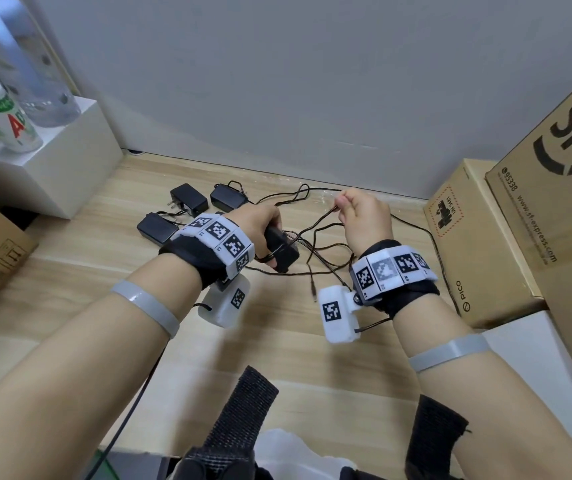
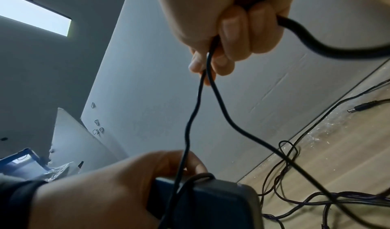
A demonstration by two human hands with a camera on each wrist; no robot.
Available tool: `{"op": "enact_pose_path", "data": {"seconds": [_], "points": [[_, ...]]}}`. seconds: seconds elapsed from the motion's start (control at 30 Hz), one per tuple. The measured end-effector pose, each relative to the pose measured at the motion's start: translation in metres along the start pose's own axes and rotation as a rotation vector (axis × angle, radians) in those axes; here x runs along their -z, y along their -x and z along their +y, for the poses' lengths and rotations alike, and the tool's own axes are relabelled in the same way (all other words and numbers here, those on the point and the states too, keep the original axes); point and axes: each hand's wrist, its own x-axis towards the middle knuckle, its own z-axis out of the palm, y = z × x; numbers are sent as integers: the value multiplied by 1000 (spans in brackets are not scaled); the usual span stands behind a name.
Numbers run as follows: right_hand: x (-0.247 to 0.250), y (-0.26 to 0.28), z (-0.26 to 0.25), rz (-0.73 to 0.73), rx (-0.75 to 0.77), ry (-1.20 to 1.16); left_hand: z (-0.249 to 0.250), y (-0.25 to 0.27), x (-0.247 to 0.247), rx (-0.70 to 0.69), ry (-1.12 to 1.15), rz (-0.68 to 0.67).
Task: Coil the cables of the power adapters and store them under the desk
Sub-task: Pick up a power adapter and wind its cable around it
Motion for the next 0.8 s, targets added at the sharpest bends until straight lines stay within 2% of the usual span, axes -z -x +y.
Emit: {"op": "enact_pose_path", "data": {"seconds": [0.07, 0.17, 0.27, 0.37, 0.5, 0.6, 0.8], "points": [[-2, -2, 1, -7, -14, 12, 4, 2, 1, -64, 44, -108], [-2, -3, 7, -56, -35, 66, 0, 7, 8, -200, 434, -308], [-5, 3, 10, -118, -9, 73, -7, 10, 12, -294, 748, -340], [-9, 11, 9, -166, 6, 60, -6, 9, 10, -331, 1133, -280], [-18, 22, 1, -318, 55, 94, 4, 3, 6, -211, 1445, -11], [-24, 28, -8, -408, 99, 87, 13, 2, 4, -114, 1403, 139], [-25, 28, -10, -466, 150, 114, 14, 0, 2, -53, 1184, 254]]}}
